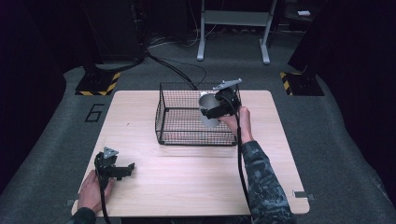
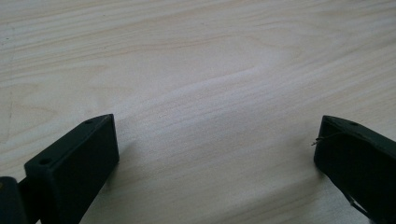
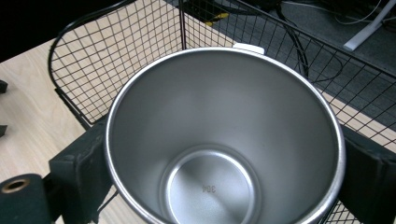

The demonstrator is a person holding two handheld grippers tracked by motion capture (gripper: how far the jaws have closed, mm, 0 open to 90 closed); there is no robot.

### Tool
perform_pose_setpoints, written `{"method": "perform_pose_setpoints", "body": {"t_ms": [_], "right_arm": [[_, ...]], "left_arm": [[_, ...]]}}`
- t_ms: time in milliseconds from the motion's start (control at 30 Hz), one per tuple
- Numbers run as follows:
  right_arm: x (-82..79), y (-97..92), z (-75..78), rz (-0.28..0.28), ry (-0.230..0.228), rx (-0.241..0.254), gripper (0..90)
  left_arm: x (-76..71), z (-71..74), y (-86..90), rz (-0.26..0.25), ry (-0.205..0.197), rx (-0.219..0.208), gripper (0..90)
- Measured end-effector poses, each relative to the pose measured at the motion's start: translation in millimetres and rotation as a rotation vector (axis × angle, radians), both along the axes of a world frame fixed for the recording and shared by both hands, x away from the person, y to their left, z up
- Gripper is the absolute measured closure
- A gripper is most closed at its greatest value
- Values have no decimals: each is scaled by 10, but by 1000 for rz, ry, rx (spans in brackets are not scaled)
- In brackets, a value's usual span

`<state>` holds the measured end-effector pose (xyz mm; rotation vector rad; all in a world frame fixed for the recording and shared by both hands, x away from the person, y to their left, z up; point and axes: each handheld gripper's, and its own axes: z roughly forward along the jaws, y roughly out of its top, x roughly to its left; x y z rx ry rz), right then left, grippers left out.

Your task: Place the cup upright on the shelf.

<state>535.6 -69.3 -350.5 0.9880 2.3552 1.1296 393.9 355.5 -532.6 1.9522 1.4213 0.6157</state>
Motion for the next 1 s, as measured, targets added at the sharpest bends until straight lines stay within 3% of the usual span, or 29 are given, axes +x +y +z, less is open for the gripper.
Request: {"method": "perform_pose_setpoints", "body": {"t_ms": [733,767,1000], "right_arm": [[365,101,-260,-15,68,-10,65],[367,108,-268,-29,90,-11,65],[475,132,-374,-35,117,-23,65]], "left_arm": [[0,1,0,0,1,0,0],[0,0,0,0,1,0,0],[0,1,1,-1,1,1,0]]}}
